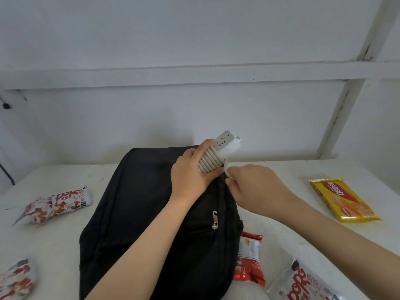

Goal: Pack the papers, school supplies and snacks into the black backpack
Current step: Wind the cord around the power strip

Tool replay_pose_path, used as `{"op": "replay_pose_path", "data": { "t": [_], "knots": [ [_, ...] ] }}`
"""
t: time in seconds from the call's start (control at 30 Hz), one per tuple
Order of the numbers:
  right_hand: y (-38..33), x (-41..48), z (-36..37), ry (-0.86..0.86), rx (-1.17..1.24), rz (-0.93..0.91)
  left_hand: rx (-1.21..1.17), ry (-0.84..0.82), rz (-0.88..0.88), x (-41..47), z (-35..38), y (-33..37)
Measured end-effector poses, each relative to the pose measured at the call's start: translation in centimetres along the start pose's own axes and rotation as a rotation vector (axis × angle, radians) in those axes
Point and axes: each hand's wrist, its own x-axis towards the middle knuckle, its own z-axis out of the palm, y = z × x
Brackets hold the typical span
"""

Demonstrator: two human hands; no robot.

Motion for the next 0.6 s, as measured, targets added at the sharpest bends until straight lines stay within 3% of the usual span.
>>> {"op": "replay_pose_path", "data": {
  "t": [0.2,0.37,0.5,0.6],
  "knots": [
    [0.6,-1.5,0.2,-0.05,0.216,-0.115,-0.017,-0.023,-0.045,0.7,0.2,-0.3],
    [1.8,-2.8,0.1,-0.117,0.486,-0.096,0.032,-0.019,-0.053,1.3,0.5,-0.1],
    [2.3,-3.1,-0.4,-0.018,0.492,-0.093,0.05,0.005,-0.049,1.2,0.7,0.0],
    [2.4,-3.1,-0.9,0.082,0.316,-0.133,0.069,0.011,-0.048,1.2,0.7,0.1]
  ]
}}
